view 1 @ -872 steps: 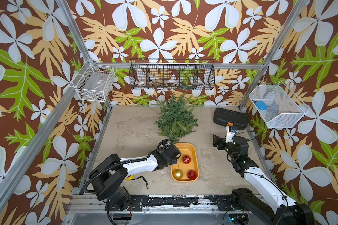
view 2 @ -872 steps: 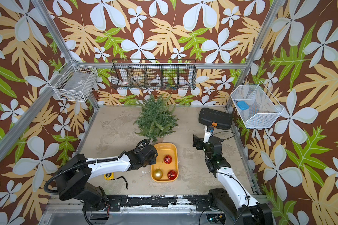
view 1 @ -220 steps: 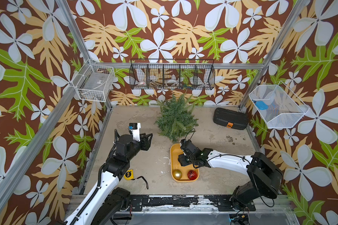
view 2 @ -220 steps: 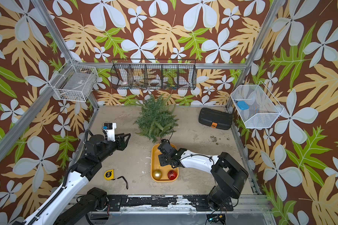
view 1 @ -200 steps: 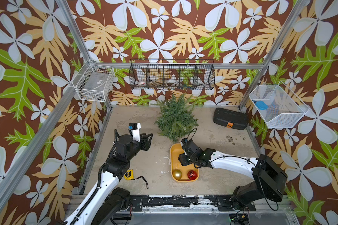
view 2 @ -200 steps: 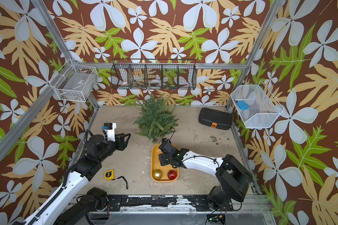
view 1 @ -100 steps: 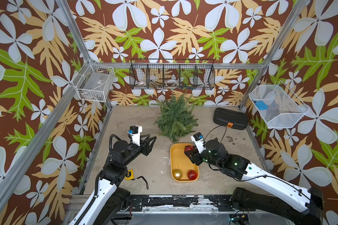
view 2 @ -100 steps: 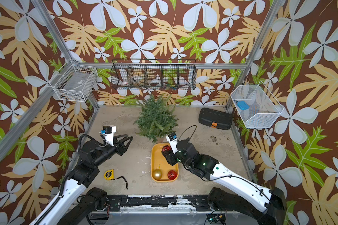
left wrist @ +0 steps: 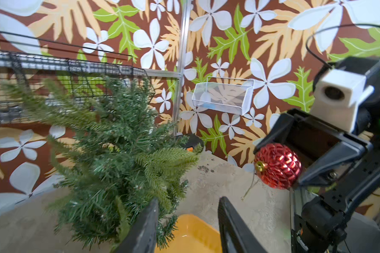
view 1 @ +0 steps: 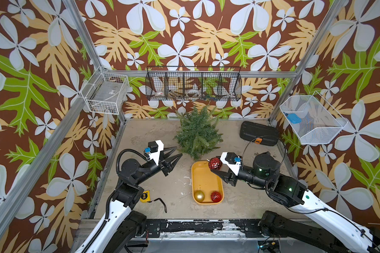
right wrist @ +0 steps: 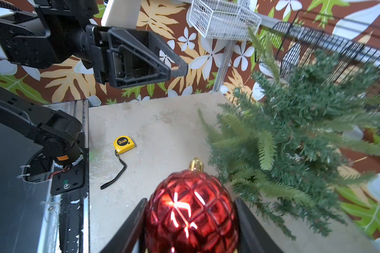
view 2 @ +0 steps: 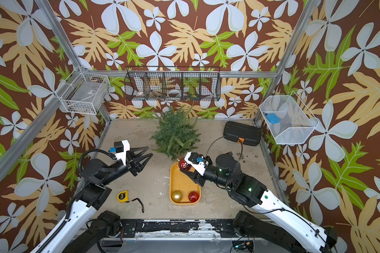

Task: Decorate the small christmas tree with ornaments
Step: Pick up an ornament from the container.

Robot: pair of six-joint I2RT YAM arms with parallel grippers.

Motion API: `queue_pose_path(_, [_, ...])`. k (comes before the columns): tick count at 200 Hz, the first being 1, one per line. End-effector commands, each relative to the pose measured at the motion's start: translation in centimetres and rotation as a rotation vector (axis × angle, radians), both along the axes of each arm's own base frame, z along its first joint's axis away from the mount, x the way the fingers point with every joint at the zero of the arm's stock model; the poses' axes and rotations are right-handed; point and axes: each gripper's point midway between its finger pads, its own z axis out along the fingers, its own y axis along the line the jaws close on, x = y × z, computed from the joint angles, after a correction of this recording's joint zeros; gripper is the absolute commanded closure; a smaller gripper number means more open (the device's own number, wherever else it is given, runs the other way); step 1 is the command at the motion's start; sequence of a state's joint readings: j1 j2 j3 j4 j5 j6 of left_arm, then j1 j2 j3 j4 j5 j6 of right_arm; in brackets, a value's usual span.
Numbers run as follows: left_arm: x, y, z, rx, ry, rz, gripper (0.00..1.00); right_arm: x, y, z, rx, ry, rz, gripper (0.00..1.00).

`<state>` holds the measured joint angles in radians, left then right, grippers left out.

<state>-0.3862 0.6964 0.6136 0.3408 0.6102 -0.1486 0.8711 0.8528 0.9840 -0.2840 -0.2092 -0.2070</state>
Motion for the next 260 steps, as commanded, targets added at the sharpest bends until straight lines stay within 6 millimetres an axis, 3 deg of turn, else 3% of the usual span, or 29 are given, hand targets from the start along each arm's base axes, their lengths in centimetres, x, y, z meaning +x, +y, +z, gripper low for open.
queue_pose_path(1, [-2.7,-1.6,2.5,0.033,-0.234,-0.122,0.53,0.2,-0.1,1.3,-0.058,-0.149,0.022,0.47])
queue_pose_path(37, [-5.1,-3.8,3.1,0.084,-0.350,-0.285,0.52,-1.3,-0.3,2.5,-0.115,-0.351,0.119,0.47])
queue_pose_path(46, [-5.4,-4.1,3.4,0.077,-0.340,-0.310,0.44,-1.8,-0.3,2.8,-0.121,-0.390,0.147,0.47])
queue_pose_path(110, [-8.5,-5.7,5.1,-0.079,0.143,-0.574,0.32,-6.7,-0.5,2.5,-0.153,-0.727,0.401,0.48])
queue_pose_path(137, [-10.3,-6.7,5.3,-0.132,0.282,-0.631,0.27,-6.9,-0.3,2.3,-0.161,-0.761,0.428,0.48])
queue_pose_path(152, [-10.2,-7.7,4.8,-0.156,0.366,-0.621,0.26,-7.0,-0.1,2.2,-0.162,-0.768,0.440,0.48])
queue_pose_path(185, [-10.5,-10.2,3.0,-0.125,0.469,-0.626,0.06,-6.8,0.1,2.2,-0.163,-0.780,0.441,0.47])
queue_pose_path(221, [-11.6,-13.1,1.6,-0.063,0.539,-0.655,0.06,-6.8,0.3,2.3,-0.162,-0.787,0.451,0.47])
queue_pose_path(260, [-12.4,-14.2,1.6,-0.047,0.554,-0.687,0.12,-6.9,0.4,2.0,-0.161,-0.782,0.461,0.47])
